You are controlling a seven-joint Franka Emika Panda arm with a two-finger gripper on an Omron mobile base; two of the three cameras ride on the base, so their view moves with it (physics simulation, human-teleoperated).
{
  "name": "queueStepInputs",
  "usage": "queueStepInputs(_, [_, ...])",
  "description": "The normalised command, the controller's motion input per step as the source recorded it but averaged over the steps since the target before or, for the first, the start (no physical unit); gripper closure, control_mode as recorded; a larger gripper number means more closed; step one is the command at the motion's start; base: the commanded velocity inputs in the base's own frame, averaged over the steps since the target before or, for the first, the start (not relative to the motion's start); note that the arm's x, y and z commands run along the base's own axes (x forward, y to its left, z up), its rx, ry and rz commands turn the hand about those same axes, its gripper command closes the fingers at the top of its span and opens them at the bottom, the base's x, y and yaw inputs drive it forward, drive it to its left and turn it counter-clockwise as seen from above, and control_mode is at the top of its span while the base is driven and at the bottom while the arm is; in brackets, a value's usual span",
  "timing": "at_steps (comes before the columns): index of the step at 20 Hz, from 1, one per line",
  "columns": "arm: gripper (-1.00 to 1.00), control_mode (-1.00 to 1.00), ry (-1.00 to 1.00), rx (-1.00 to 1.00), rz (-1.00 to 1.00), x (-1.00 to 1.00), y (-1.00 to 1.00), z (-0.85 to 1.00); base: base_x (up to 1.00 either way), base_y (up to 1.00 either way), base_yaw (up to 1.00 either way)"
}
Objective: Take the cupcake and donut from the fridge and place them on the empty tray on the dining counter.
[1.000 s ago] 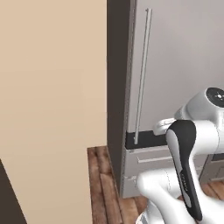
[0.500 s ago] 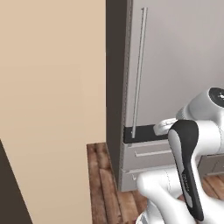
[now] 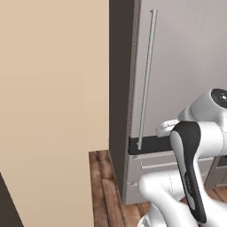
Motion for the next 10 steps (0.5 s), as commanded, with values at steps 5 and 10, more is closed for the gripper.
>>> queueStepInputs(5, [-1.0, -1.0, 0.0, 0.0, 0.0, 0.0, 0.0, 0.0, 0.0, 0.0, 0.0])
queueStepInputs(10, [-1.0, -1.0, -0.03, 0.0, 0.0, 0.12, 0.0, 0.0, 0.0, 0.0, 0.0])
